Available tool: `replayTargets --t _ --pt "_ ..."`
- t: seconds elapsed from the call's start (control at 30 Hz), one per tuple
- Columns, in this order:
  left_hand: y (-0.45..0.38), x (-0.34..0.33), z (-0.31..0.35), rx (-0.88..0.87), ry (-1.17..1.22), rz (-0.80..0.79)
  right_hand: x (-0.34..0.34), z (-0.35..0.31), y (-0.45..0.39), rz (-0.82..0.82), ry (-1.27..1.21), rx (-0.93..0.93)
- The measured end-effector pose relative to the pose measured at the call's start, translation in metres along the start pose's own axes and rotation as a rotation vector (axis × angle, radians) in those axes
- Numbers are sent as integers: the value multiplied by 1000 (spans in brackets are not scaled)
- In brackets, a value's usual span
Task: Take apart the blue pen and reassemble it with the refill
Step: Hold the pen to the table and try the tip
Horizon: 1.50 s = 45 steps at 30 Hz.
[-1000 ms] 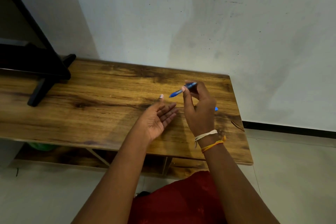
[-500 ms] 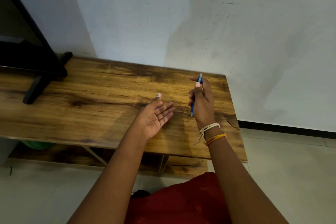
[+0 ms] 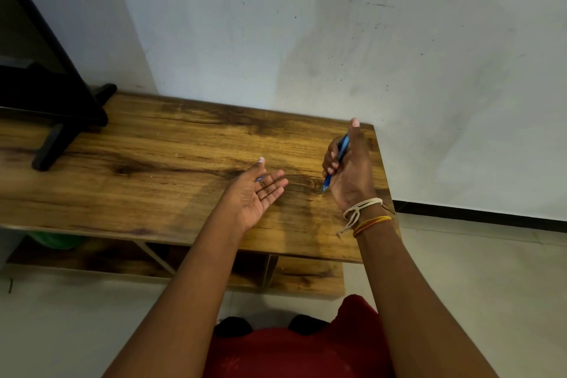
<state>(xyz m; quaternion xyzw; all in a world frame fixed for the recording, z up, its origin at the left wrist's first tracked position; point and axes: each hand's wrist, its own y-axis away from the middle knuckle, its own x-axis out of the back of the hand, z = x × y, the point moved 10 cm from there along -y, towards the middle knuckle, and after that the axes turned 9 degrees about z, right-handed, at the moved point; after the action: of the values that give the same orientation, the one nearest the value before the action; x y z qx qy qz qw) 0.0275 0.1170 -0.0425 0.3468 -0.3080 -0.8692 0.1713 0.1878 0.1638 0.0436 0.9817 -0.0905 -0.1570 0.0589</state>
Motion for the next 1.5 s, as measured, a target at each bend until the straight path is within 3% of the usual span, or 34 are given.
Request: replayTargets --t 1.5 --pt "-4 5 -5 5 -15 22 6 -6 -1 19 -15 -11"
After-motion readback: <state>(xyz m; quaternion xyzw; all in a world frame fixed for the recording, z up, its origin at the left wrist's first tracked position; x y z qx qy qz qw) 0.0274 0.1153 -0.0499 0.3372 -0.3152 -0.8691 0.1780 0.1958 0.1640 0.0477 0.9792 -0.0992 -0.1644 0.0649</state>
